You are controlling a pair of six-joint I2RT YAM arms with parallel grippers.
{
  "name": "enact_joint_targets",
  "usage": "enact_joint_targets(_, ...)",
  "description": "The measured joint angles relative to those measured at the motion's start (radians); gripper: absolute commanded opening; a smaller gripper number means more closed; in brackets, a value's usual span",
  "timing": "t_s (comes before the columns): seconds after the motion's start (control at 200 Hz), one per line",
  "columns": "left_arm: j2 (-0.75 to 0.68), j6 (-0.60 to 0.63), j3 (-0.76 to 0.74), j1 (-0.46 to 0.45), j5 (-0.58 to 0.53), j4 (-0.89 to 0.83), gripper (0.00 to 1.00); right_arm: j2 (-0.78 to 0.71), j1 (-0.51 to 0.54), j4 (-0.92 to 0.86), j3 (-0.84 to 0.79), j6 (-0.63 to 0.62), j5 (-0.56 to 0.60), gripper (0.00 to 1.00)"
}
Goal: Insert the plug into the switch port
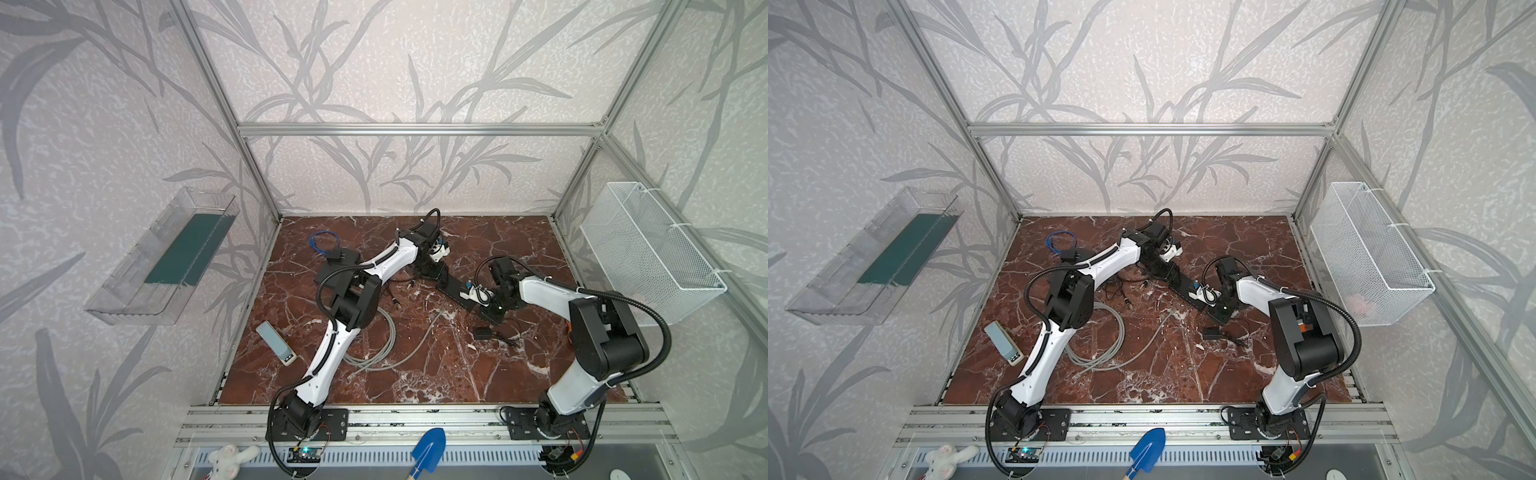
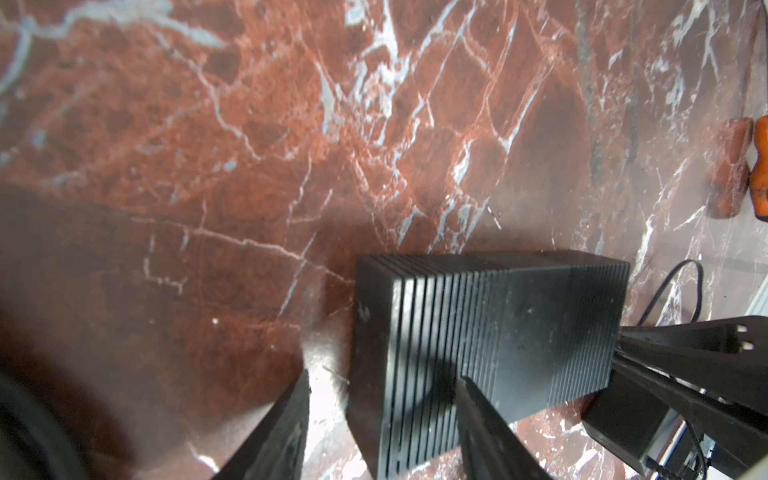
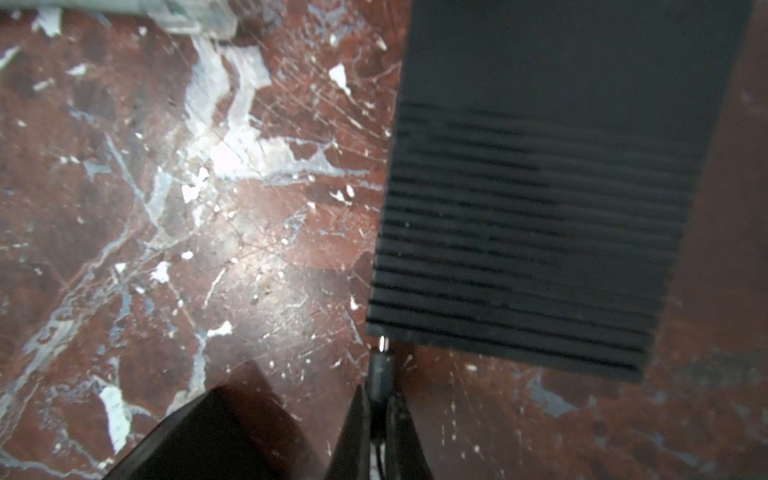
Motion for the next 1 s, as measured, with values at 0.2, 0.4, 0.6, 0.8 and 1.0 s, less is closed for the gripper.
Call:
enact_joint_targets(0.2, -0.004, 0.003, -0.005, -0.001, -0.005, 0.000, 0.58, -0.004, -0.006, 0.021, -0.009, -0.016, 0.016, 0.00)
enact_joint_targets(0.4, -0.007, 0.003, -0.007, -0.002, -0.010, -0.002, 0.57, -0.019, -0.027, 0.045, -0.029, -0.033, 0.014, 0.00)
enact_joint_targets(0.6, -0.010, 0.003, -0.012, -0.003, -0.013, -0.004, 0.57, -0.033, -0.038, 0.072, -0.046, -0.036, 0.020, 0.00)
enact_joint_targets(0.8, -0.011, 0.003, -0.012, -0.004, -0.014, -0.004, 0.57, -0.036, -0.041, 0.092, -0.047, -0.035, 0.031, 0.00)
enact_joint_targets(1.0, -0.011, 0.003, -0.012, -0.004, -0.013, -0.004, 0.56, -0.037, -0.040, 0.099, -0.047, -0.035, 0.026, 0.00)
